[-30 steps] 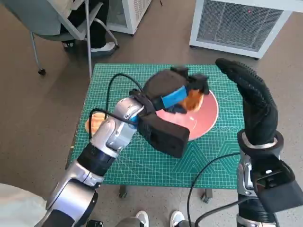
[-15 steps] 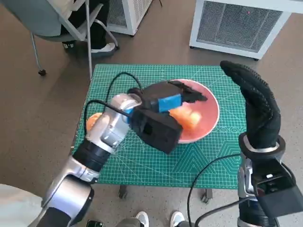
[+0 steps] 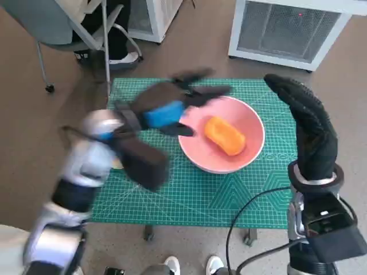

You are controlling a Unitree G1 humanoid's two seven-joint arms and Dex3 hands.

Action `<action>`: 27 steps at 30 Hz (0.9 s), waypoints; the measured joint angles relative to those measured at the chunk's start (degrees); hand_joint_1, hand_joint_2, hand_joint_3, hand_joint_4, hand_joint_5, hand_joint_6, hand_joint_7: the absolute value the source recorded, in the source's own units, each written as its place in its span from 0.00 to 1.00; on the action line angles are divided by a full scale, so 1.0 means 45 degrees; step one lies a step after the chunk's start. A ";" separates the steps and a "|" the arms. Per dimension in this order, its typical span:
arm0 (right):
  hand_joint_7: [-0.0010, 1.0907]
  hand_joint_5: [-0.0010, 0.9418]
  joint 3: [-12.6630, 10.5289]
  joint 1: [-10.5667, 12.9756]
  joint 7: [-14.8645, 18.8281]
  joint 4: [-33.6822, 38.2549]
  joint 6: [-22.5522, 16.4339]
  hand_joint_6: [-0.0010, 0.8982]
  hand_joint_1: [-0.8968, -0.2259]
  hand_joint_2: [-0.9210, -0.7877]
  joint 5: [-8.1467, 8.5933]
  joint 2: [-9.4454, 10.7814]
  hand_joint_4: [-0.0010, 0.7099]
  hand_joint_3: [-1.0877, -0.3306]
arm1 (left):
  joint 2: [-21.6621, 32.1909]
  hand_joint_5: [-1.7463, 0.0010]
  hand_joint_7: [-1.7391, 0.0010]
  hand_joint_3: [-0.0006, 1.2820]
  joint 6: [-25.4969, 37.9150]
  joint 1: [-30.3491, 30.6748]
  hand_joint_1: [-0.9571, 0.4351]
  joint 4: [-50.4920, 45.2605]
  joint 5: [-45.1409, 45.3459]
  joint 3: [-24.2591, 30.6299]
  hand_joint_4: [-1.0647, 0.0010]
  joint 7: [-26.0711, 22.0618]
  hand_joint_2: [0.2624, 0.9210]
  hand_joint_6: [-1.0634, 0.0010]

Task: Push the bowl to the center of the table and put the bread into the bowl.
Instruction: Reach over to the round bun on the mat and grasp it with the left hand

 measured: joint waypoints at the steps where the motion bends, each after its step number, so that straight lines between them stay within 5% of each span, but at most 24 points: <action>1: 0.67 0.01 0.0001 0.0001 0.0000 -0.0001 0.0001 0.00 0.58 0.00 0.0002 0.0000 0.52 0.47 | 0.0258 0.98 0.98 0.00 -0.0028 0.0204 0.49 -0.0161 -0.0136 0.0222 0.86 -0.0036 0.91 0.71; 15: 0.68 0.01 0.0062 -0.0005 0.0016 -0.0007 -0.0014 0.00 0.56 0.00 0.0301 -0.0007 0.52 0.47 | 0.3059 0.99 0.98 0.00 0.1348 0.2883 0.51 -0.1698 -0.0773 0.2310 0.82 -0.0612 0.91 0.69; 27: 0.67 0.01 0.0223 -0.0231 0.0156 0.0432 -0.0254 0.00 0.57 0.00 0.0434 -0.0010 0.52 0.46 | 0.3539 1.00 0.99 0.01 0.3368 0.4156 0.56 -0.2054 -0.0560 0.2247 0.83 -0.1086 0.94 0.70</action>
